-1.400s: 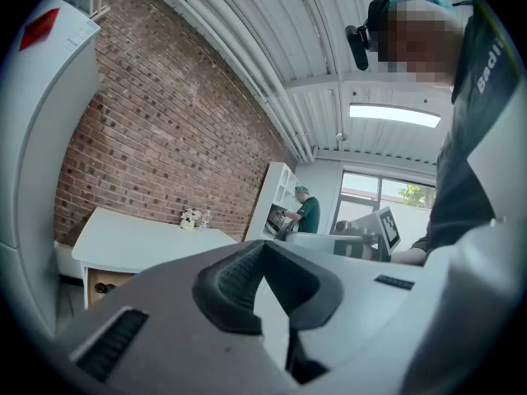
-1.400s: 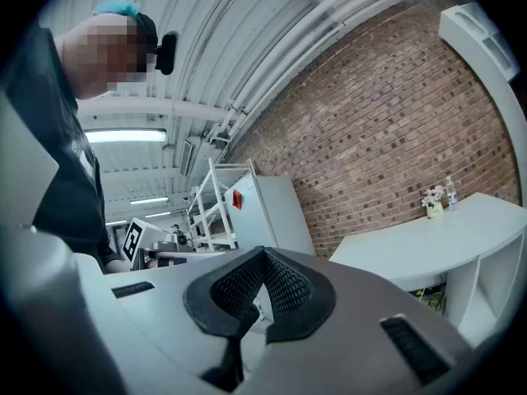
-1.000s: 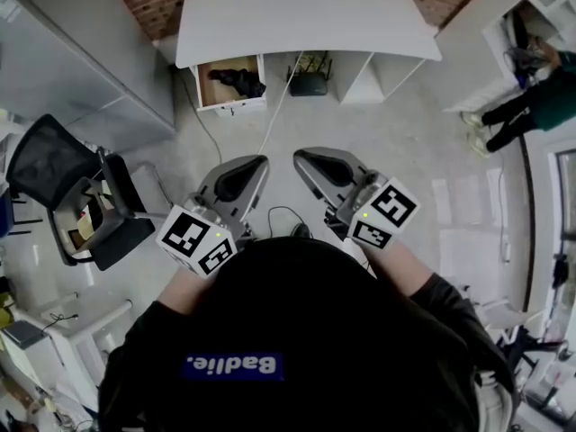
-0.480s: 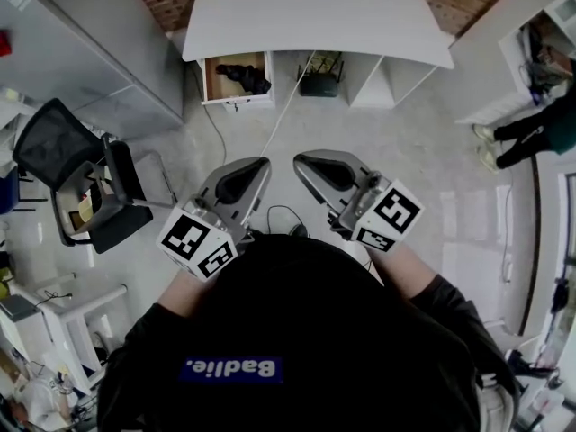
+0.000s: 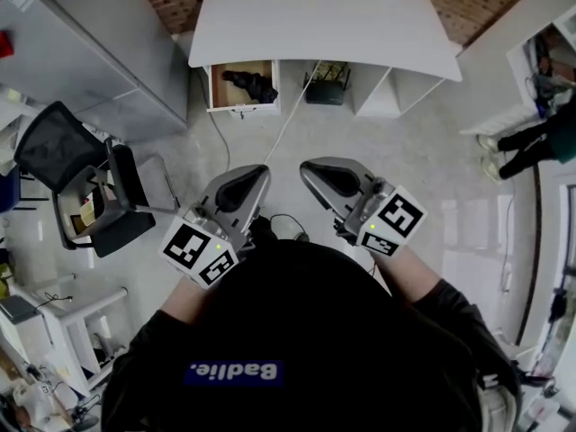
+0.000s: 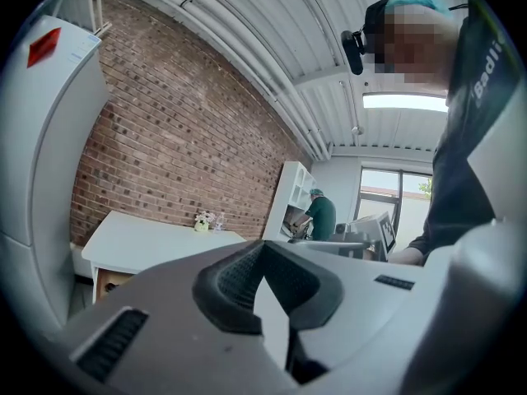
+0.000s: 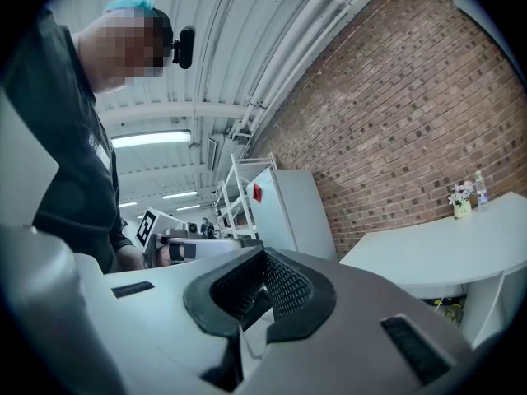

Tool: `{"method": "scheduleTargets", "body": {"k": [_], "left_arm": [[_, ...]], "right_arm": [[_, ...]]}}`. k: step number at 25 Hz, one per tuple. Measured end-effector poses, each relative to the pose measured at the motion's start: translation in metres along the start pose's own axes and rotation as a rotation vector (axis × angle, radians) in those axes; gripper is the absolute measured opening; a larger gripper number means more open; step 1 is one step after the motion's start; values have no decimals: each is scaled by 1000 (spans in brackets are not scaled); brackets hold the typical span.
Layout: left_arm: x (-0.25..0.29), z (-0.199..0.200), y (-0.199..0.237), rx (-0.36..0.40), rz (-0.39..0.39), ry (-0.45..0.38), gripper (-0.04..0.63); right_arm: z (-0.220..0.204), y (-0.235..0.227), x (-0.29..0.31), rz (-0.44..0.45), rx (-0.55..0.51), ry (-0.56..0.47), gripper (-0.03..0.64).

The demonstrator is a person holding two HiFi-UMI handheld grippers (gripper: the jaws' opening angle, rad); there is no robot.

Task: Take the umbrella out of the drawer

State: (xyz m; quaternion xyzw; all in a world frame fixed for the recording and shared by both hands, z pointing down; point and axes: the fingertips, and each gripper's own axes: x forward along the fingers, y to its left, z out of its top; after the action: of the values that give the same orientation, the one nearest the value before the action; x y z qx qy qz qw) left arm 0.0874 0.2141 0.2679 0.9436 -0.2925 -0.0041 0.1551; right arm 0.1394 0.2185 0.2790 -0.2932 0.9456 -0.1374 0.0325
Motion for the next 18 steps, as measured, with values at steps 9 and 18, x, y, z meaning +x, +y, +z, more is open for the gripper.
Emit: {"method": "scheduleTargets", "body": {"k": [9,18], "left_arm": [[23,17,93,23,-62,3,-2],[39,55,197,35,-199,-20,-2]], "right_arm": [[-1,-52,78,-64,16,36,28],[14,-111,174,-183,13,52,28]]}}
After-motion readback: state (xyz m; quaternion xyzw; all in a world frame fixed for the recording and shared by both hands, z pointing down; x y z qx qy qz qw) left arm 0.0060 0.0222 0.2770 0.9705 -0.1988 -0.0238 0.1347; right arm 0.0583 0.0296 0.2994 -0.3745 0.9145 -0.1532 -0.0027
